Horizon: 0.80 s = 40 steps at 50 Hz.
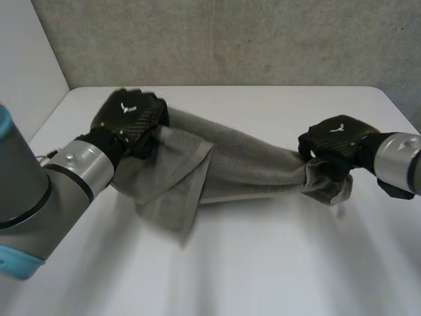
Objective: Fold the towel.
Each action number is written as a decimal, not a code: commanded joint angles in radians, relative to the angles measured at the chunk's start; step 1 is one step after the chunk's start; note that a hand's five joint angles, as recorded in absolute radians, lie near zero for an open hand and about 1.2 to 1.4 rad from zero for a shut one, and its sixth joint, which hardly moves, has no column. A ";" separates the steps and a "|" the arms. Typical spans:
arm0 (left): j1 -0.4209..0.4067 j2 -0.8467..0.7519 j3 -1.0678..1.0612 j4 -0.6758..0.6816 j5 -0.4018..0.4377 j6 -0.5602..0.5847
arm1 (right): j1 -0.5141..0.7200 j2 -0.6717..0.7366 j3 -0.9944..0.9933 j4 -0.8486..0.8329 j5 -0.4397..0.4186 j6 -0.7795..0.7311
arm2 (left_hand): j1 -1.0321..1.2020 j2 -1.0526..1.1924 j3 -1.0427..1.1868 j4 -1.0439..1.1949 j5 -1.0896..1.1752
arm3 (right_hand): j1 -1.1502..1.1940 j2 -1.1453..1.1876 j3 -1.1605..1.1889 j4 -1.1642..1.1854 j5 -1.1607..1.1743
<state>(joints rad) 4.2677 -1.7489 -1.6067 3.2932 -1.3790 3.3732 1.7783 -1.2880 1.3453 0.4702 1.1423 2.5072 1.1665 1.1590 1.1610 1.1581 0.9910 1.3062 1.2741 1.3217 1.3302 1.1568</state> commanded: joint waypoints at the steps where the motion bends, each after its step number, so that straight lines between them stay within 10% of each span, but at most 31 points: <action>1: 0.024 -0.177 0.062 0.000 0.075 -0.048 | 0.085 0.160 -0.168 -0.034 0.048 -0.047 | -0.034 -0.027 -0.029 -0.026 -0.033 | 0.090 0.122 0.075 0.066 0.065; 9: 0.027 -0.211 0.358 -0.018 0.069 -0.110 | 0.190 0.145 -0.414 -0.432 0.160 0.105 | -0.034 -0.027 -0.029 -0.026 -0.033 | 0.090 0.122 0.075 0.066 0.065; 16: 0.089 -0.137 0.489 -0.014 0.075 -0.443 | 0.139 -0.043 -0.281 -0.840 0.186 0.516 | -0.040 -0.032 -0.034 -0.032 -0.039 | 0.090 0.122 0.075 0.066 0.065; 24: 0.132 -0.118 0.333 0.017 0.090 -0.543 | 0.115 0.013 -0.163 -0.679 0.105 0.458 | -0.149 -0.141 -0.143 -0.140 -0.148 | 0.090 0.122 0.075 0.066 0.065; 40: 0.138 -0.182 -0.090 0.057 0.244 -0.311 | 0.102 0.069 0.066 -0.377 0.071 0.099 | -0.289 -0.282 -0.284 -0.281 -0.288 | 0.090 0.122 0.075 0.066 0.065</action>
<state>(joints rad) 4.4059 -1.9395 -1.6185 3.3523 -1.1446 3.0130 1.8879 -1.1930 1.3836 0.0444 1.2176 2.6237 0.9151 0.9170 0.9200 0.9133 0.7402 1.3117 1.2742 1.3340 1.3303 1.1615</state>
